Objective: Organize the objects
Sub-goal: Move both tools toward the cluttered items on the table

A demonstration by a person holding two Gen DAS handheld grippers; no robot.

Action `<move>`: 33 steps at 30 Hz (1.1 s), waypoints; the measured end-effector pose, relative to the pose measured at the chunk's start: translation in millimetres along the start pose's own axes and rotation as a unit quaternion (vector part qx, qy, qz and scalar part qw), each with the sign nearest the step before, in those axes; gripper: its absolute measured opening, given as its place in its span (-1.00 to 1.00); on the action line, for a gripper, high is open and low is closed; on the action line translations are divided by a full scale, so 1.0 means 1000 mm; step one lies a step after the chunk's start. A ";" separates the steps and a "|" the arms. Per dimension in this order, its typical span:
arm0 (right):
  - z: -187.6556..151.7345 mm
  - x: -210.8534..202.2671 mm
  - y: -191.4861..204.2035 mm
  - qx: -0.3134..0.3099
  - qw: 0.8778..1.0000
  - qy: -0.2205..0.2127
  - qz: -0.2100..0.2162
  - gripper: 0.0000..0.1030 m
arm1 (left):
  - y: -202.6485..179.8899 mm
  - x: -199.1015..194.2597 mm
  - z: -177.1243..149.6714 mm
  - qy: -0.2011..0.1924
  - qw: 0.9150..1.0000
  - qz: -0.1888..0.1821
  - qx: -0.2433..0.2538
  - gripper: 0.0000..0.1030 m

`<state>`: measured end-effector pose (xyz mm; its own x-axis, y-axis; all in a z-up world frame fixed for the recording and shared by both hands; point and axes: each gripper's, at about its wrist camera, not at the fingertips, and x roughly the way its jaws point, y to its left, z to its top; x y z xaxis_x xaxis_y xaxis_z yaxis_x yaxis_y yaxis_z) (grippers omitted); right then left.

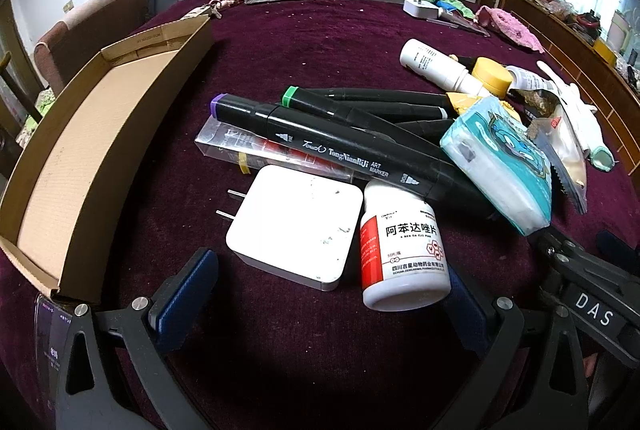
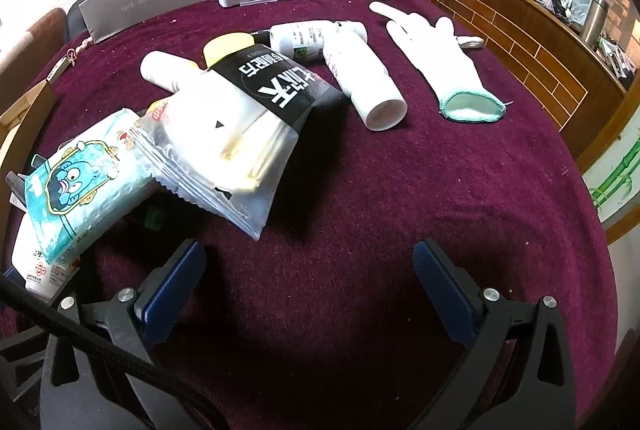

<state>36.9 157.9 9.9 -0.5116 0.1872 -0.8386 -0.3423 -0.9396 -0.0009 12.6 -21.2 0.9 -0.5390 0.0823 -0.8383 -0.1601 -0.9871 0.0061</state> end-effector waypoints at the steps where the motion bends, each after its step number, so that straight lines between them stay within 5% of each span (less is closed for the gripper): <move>1: 0.000 0.000 0.000 0.001 1.000 -0.002 0.001 1.00 | 0.001 0.000 0.001 0.004 1.000 -0.008 0.009 0.97; 10: -0.002 -0.003 -0.005 0.009 1.000 -0.010 0.020 1.00 | 0.033 -0.012 0.001 0.000 0.992 -0.124 -0.002 0.96; 19: -0.003 -0.010 -0.020 0.049 0.996 -0.028 0.075 1.00 | 0.037 -0.040 -0.003 -0.035 0.996 -0.080 0.025 0.96; 25: -0.002 -0.010 -0.021 0.054 0.995 -0.030 0.081 1.00 | 0.026 -0.060 -0.003 -0.055 0.992 -0.096 0.060 0.95; 28: -0.002 -0.011 -0.021 0.054 0.995 -0.030 0.082 1.00 | 0.008 -0.055 -0.001 -0.044 0.989 -0.108 0.090 0.71; 30: -0.003 -0.011 -0.021 0.053 0.995 -0.030 0.082 1.00 | -0.001 -0.054 -0.002 -0.041 0.987 -0.111 0.108 0.34; 32: -0.002 -0.011 -0.021 0.054 0.995 -0.030 0.082 1.00 | -0.009 -0.046 -0.001 -0.023 0.986 -0.115 0.123 -0.30; 33: -0.003 -0.011 -0.021 0.054 0.995 -0.030 0.082 1.00 | -0.011 -0.042 0.000 -0.016 0.986 -0.115 0.122 -0.31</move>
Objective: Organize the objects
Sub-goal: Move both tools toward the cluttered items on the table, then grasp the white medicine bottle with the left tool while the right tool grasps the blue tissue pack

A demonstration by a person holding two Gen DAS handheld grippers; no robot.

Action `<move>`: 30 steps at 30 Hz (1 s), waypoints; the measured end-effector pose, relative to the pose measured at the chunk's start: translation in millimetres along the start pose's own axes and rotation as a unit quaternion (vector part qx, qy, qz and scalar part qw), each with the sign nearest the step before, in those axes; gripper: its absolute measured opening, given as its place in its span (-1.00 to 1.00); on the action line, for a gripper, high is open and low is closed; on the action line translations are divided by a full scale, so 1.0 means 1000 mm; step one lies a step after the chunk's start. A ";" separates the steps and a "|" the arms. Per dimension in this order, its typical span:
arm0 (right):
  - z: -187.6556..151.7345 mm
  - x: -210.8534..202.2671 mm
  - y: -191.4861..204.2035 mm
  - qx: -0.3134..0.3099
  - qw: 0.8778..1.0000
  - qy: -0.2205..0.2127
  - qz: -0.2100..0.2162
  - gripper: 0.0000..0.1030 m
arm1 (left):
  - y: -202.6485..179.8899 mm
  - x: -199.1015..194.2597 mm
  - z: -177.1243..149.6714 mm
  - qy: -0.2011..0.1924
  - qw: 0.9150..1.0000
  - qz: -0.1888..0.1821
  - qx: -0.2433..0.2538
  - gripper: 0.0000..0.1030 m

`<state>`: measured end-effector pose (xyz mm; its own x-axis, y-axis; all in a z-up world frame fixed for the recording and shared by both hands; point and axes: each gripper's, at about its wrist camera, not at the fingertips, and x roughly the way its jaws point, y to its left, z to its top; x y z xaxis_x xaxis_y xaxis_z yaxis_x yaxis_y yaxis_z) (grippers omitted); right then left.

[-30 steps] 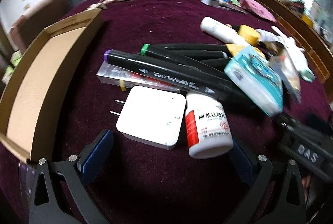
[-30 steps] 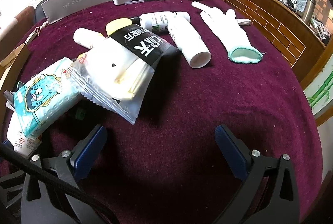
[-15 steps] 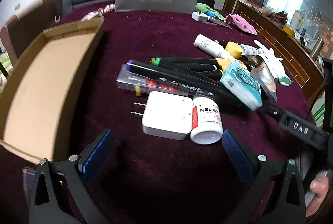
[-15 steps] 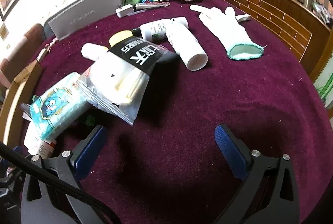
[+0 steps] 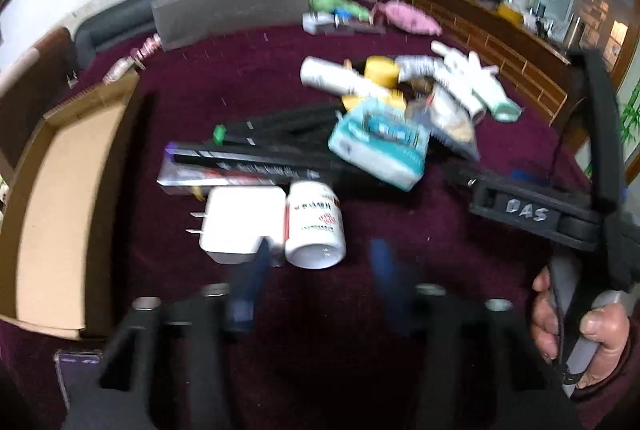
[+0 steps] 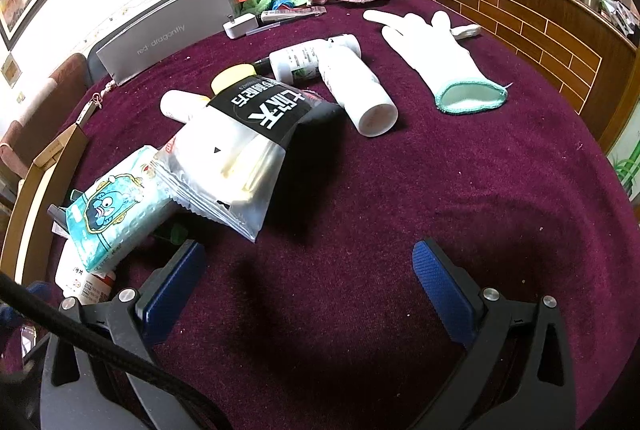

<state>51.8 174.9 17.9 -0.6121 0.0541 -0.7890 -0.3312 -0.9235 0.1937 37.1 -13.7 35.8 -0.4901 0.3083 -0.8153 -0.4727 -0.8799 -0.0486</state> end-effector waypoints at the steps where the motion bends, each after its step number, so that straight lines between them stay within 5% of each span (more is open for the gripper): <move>1: 0.000 0.000 0.000 0.000 1.000 0.000 0.000 1.00 | -0.001 -0.001 0.002 -0.011 1.000 0.000 0.004 -0.42; 10: 0.000 0.000 0.000 -0.001 1.000 0.000 0.000 1.00 | -0.007 0.014 0.019 0.010 1.000 0.001 0.012 -0.45; 18: 0.000 0.000 0.000 -0.001 1.000 0.000 0.000 1.00 | 0.006 0.028 0.034 0.025 0.999 -0.014 -0.032 -0.43; 25: 0.000 -0.001 0.000 -0.001 1.000 0.000 0.000 1.00 | -0.014 0.044 0.035 0.027 0.999 0.021 0.005 -0.43; 30: 0.000 -0.001 0.000 0.000 1.000 0.000 0.001 1.00 | -0.011 0.051 0.034 0.032 0.999 0.022 -0.018 -0.44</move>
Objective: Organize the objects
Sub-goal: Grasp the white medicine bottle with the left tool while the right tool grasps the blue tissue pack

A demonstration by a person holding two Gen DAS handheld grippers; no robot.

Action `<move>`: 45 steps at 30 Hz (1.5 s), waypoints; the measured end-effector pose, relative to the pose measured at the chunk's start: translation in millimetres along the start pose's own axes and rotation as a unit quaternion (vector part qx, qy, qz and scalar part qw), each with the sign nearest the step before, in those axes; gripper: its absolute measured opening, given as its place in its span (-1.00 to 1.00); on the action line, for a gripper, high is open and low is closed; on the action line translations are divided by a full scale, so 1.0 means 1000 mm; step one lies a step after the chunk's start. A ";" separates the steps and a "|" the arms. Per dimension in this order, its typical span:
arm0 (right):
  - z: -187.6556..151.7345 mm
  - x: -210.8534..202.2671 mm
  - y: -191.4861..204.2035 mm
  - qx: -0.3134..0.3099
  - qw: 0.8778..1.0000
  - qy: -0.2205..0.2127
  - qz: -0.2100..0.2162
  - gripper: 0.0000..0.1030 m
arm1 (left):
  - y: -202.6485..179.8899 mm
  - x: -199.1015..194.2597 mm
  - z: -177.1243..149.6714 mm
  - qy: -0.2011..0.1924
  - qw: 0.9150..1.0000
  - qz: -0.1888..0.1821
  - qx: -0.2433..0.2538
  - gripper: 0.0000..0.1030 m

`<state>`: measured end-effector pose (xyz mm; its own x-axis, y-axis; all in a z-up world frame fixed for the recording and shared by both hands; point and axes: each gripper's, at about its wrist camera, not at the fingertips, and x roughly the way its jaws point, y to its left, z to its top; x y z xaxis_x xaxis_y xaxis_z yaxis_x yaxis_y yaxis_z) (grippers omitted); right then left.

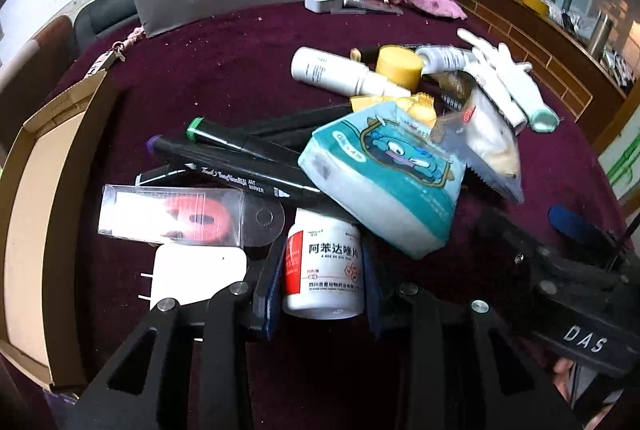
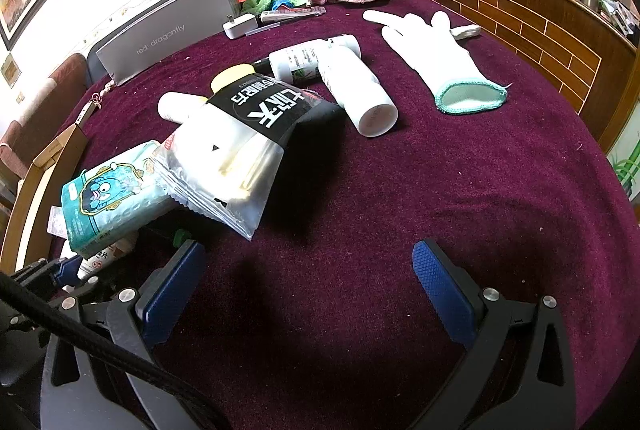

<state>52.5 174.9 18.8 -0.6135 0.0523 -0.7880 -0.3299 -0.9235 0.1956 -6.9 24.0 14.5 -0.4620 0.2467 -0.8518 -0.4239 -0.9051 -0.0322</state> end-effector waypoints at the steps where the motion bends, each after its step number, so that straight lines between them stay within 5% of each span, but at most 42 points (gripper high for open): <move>1: 0.000 0.000 0.000 0.000 1.000 0.000 0.001 1.00 | 0.002 -0.001 -0.001 0.002 1.000 -0.007 -0.009 -0.44; 7: 0.001 0.001 -0.001 0.000 1.000 -0.001 0.000 1.00 | 0.026 -0.025 -0.027 -0.001 0.997 -0.056 -0.051 -0.43; 18: 0.000 0.002 -0.001 -0.002 1.000 0.000 -0.004 1.00 | 0.032 -0.050 -0.072 -0.006 0.999 -0.038 -0.018 -0.41; 26: 0.000 0.002 0.000 -0.005 1.000 0.000 -0.008 1.00 | 0.010 -0.046 -0.078 -0.018 1.000 -0.012 0.017 0.18; 28: 0.000 0.002 0.000 -0.007 1.000 0.001 -0.011 1.00 | 0.007 -0.046 -0.080 -0.016 1.000 -0.006 0.024 0.20; 33: -0.001 0.003 0.003 -0.015 1.000 0.004 -0.023 1.00 | 0.008 -0.047 -0.080 -0.021 1.000 -0.008 0.016 0.12; 35: -0.001 0.004 0.005 -0.017 0.999 0.005 -0.027 1.00 | 0.015 -0.051 -0.082 -0.033 0.999 -0.019 0.001 -0.43; 39: -0.001 0.004 0.009 -0.035 0.998 0.018 -0.041 0.97 | 0.029 -0.058 -0.087 -0.041 0.996 -0.068 -0.031 -0.43; 41: -0.003 -0.005 0.011 -0.050 0.997 0.023 -0.052 0.81 | 0.036 -0.072 -0.092 -0.061 0.992 -0.102 -0.038 -0.43; 45: -0.005 -0.052 0.010 -0.044 0.998 -0.017 -0.035 0.80 | 0.048 -0.095 -0.094 -0.098 0.985 -0.127 -0.055 -0.43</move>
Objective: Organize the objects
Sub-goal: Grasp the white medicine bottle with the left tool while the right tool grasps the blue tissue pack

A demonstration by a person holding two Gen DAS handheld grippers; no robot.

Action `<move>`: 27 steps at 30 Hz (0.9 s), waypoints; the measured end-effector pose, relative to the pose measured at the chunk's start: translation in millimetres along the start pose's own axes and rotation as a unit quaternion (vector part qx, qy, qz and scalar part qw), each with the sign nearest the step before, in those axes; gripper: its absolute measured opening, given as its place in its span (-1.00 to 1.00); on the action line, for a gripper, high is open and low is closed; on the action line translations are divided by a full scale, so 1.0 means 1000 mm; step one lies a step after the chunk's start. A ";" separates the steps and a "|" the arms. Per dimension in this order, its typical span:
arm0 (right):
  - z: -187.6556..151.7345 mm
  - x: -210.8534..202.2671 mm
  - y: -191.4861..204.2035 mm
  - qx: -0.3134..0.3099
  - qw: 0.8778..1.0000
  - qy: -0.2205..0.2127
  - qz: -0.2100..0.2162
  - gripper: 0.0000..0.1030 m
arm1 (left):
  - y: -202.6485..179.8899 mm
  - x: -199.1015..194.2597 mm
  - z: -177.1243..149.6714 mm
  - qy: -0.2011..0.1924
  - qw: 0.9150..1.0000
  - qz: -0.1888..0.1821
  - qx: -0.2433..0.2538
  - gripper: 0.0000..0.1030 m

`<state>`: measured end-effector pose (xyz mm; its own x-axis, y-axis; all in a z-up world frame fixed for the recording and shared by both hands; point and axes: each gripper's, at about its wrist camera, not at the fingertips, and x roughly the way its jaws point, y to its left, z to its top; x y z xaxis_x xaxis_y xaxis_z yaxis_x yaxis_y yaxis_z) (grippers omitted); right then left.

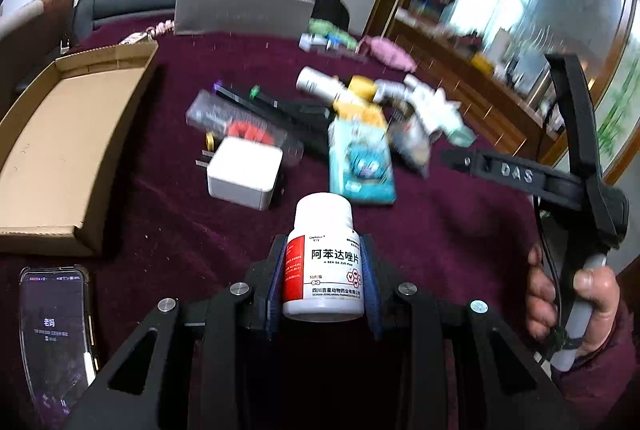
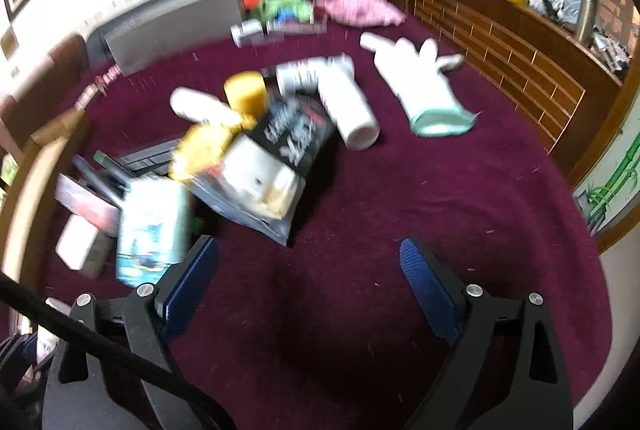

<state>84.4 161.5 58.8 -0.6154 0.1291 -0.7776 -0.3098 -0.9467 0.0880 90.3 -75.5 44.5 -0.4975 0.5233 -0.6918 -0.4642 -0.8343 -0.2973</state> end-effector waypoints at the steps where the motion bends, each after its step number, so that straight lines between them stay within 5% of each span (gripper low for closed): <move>1: 0.001 -0.009 0.003 -0.004 1.000 -0.001 0.009 0.80 | 0.002 -0.003 0.001 -0.004 1.000 -0.004 -0.005 -0.43; 8: 0.005 0.006 0.043 -0.022 0.991 0.087 0.097 0.80 | 0.015 -0.014 -0.003 0.003 0.999 -0.030 -0.033 -0.43; 20: 0.012 0.049 0.095 -0.056 0.991 0.122 0.020 0.44 | 0.033 -0.031 -0.013 -0.004 0.998 -0.049 -0.048 -0.43; 25: 0.010 0.057 0.102 -0.053 0.989 0.136 0.004 -0.02 | 0.035 -0.030 -0.014 -0.003 0.997 -0.050 -0.051 -0.43; 27: 0.009 0.059 0.102 -0.048 0.989 0.137 0.002 -0.03 | 0.035 -0.030 -0.014 -0.003 0.997 -0.050 -0.051 -0.43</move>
<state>10.3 75.2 27.8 -0.3923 0.0526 -0.9183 -0.2291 -0.9725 0.0421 99.1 -122.9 45.1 -0.4575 0.6052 -0.6514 -0.4344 -0.7914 -0.4302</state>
